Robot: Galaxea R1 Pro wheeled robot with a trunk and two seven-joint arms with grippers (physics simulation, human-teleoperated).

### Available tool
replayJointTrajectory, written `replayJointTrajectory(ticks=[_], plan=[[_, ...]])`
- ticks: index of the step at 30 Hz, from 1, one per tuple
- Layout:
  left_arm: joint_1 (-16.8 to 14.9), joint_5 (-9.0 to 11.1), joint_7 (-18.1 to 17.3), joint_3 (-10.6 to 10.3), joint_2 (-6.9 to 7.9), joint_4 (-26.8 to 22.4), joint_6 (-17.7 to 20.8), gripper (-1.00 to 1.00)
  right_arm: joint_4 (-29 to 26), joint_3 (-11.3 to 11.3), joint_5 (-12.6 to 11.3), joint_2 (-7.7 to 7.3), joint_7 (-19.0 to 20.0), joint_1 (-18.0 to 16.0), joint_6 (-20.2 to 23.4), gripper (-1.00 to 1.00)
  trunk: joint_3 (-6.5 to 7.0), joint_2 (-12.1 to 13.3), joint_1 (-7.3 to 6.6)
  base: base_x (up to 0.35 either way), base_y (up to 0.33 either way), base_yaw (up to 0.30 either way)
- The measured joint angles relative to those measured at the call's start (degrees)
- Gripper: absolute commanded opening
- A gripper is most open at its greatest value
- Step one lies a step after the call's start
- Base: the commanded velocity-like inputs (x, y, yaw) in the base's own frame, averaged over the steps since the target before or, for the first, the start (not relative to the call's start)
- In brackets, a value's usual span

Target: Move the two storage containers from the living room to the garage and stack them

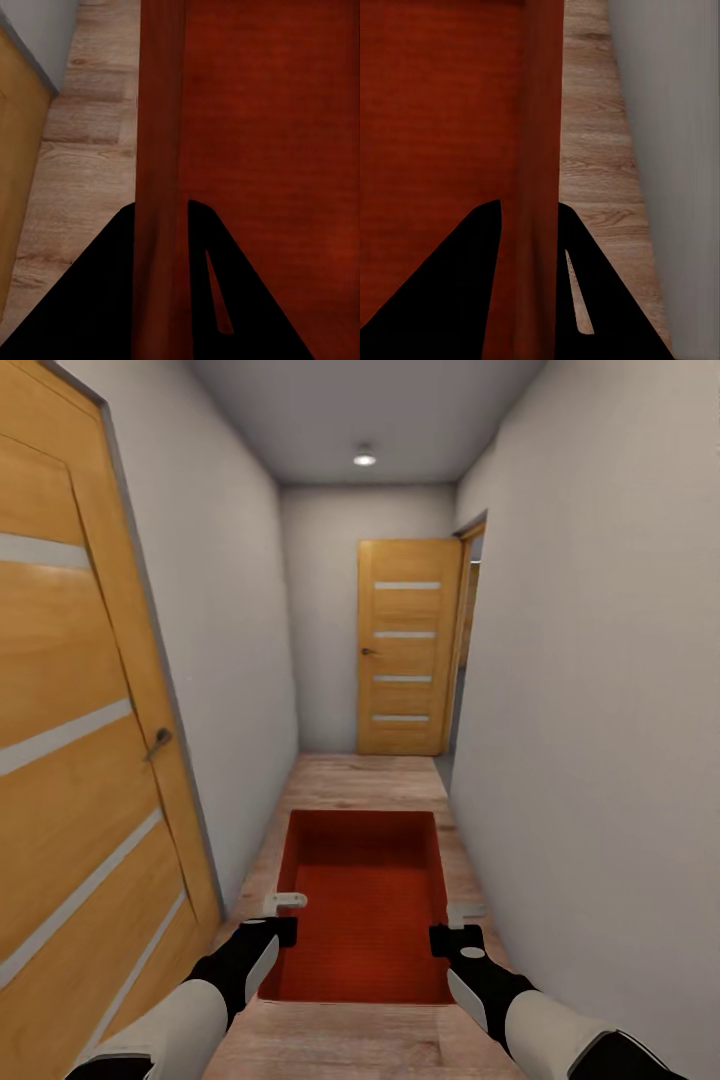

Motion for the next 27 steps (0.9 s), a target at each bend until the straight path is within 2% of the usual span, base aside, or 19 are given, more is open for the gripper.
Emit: replayJointTrajectory(ticks=[27], plan=[[0.01, 0.01, 0.00, -0.01, 0.00, -0.04, 0.00, -1.00, -0.01, -0.02, 0.00, 0.00, 0.01, -0.01, -0.01, -1.00, 0.00, 0.00, 0.00, 0.322, 0.000, -0.003]])
